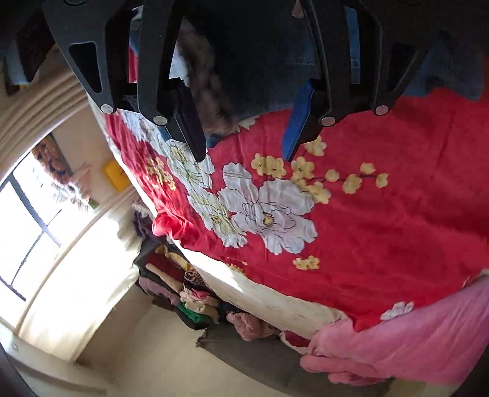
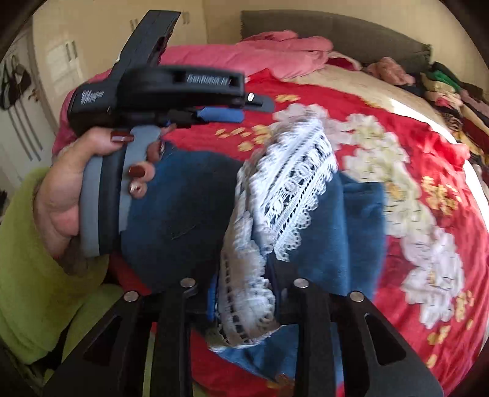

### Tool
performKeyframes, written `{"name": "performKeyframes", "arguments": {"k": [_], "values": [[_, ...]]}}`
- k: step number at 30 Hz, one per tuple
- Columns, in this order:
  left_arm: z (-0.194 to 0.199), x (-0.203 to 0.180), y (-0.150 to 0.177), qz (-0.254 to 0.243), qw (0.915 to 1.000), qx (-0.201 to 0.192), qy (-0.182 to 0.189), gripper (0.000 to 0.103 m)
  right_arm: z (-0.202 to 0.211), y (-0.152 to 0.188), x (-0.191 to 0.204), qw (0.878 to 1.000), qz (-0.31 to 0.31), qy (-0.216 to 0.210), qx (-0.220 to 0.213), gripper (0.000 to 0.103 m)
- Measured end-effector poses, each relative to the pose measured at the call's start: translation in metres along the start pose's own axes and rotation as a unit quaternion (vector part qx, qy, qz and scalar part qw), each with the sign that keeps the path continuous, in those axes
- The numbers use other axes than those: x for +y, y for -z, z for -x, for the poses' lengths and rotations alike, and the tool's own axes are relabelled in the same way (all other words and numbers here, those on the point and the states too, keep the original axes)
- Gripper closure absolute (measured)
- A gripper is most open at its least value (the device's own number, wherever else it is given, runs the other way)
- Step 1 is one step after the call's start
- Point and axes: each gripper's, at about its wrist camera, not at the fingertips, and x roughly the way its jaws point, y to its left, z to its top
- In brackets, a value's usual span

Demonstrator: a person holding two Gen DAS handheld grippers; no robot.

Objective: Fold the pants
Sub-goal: 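Grasp the lace end with the left gripper while the right gripper grasps adjacent denim, then lift the lace end and fold it over toward the elastic cuff end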

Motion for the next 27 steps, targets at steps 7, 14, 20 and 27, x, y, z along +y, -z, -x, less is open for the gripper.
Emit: {"name": "performKeyframes", "arguments": {"k": [7, 14, 20, 27], "values": [[-0.007, 0.01, 0.013, 0.032, 0.9992, 0.011, 0.023, 0.046, 0.023, 0.001, 0.008, 0.999, 0.021, -0.028, -0.024, 0.05], [-0.022, -0.001, 0.023, 0.021, 0.9987, 0.039, 0.024, 0.037, 0.038, -0.015, -0.099, 0.992, -0.101, 0.058, -0.057, 0.049], [-0.038, -0.008, 0.03, -0.003, 0.9979, 0.063, -0.018, 0.029, -0.001, -0.024, -0.173, 0.98, -0.191, 0.033, -0.031, 0.049], [-0.054, -0.023, 0.039, -0.035, 0.9946, 0.077, -0.06, 0.088, -0.047, -0.019, -0.2, 0.97, -0.235, -0.056, -0.007, 0.085]]}}
